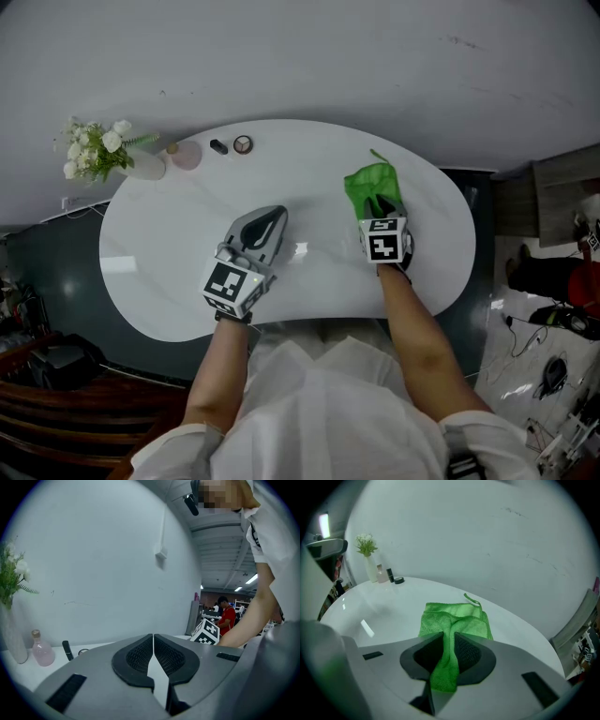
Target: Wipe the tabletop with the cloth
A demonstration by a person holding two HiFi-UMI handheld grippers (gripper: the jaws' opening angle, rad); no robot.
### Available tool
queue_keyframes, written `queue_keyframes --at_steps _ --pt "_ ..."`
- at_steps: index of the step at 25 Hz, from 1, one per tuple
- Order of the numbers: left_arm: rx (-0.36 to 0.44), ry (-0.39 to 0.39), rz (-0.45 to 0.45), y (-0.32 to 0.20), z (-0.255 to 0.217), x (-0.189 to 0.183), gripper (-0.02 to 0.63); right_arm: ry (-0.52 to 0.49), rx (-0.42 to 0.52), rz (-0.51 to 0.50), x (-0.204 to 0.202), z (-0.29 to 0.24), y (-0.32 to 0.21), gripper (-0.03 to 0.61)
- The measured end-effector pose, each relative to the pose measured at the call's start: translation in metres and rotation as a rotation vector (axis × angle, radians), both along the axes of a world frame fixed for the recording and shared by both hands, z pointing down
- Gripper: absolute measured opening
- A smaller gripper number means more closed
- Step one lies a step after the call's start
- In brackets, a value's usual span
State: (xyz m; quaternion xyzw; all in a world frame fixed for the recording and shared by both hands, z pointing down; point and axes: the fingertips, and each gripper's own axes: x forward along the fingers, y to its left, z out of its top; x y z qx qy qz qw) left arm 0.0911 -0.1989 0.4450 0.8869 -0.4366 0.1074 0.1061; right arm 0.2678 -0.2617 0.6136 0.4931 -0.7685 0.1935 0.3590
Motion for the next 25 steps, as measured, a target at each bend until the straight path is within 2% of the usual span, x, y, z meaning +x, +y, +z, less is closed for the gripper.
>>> queue_keyframes --at_steps 6,10,15,20,25 --pt "-0.003 -0.003 0.008 -0.001 0.004 0.000 0.018 0.006 0.014 -0.159 -0.049 0.000 0.016 0.069" --pt "-0.004 0.002 0.012 -0.003 0.004 0.003 0.018 0.007 0.002 -0.227 -0.075 -0.004 0.029 0.069" --pt "-0.005 0.002 0.018 -0.003 0.005 0.008 0.018 -0.008 -0.011 -0.284 -0.095 -0.003 0.044 0.069" --pt "-0.012 -0.001 0.037 -0.002 0.010 0.016 0.018 -0.009 0.006 -0.443 -0.120 -0.003 0.067 0.069" --pt "-0.029 0.000 0.069 0.001 0.016 0.030 0.018 -0.019 0.028 -0.495 -0.116 -0.001 0.079 0.069"
